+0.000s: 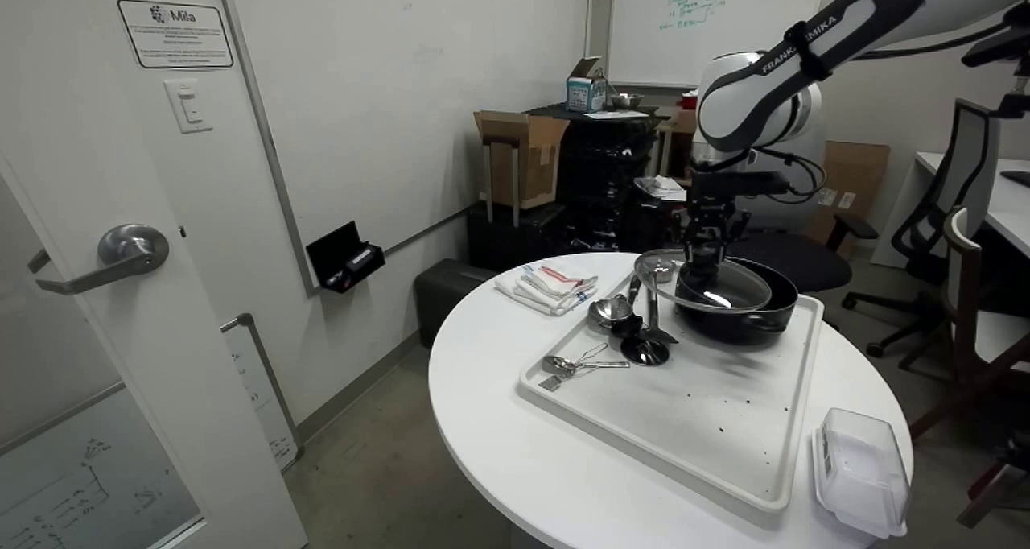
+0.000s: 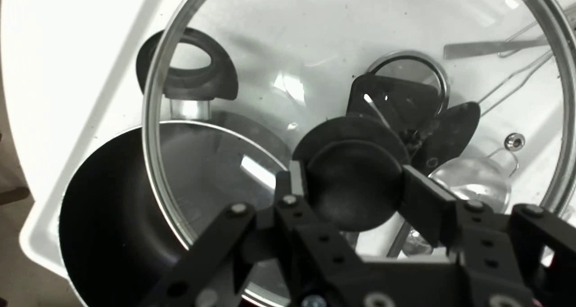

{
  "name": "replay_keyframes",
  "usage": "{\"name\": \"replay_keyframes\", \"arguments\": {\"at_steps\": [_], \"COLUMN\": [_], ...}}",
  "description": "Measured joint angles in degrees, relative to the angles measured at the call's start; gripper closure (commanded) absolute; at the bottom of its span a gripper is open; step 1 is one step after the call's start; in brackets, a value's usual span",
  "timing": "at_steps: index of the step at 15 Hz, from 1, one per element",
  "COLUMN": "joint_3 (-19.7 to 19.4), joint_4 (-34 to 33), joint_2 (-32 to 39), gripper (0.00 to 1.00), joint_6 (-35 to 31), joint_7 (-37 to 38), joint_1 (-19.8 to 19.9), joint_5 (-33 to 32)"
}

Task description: Remove the lid from the pot

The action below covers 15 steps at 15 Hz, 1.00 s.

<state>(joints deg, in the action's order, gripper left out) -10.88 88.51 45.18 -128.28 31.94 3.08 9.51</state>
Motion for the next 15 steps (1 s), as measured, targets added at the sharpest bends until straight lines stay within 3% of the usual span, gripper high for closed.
{"name": "replay_keyframes", "arguments": {"at_steps": [9,15], "joint_3": [2.42,5.35], "joint_4": [2.58,2.53], "joint_2": [0.08,2.13], "gripper": [0.74,0.74], "joint_6": [0.0,-0.31], "joint_7": [-1.96,-7.33], "joint_1": [-6.7,-7.56], "joint_5": [-4.43,-4.61]}}
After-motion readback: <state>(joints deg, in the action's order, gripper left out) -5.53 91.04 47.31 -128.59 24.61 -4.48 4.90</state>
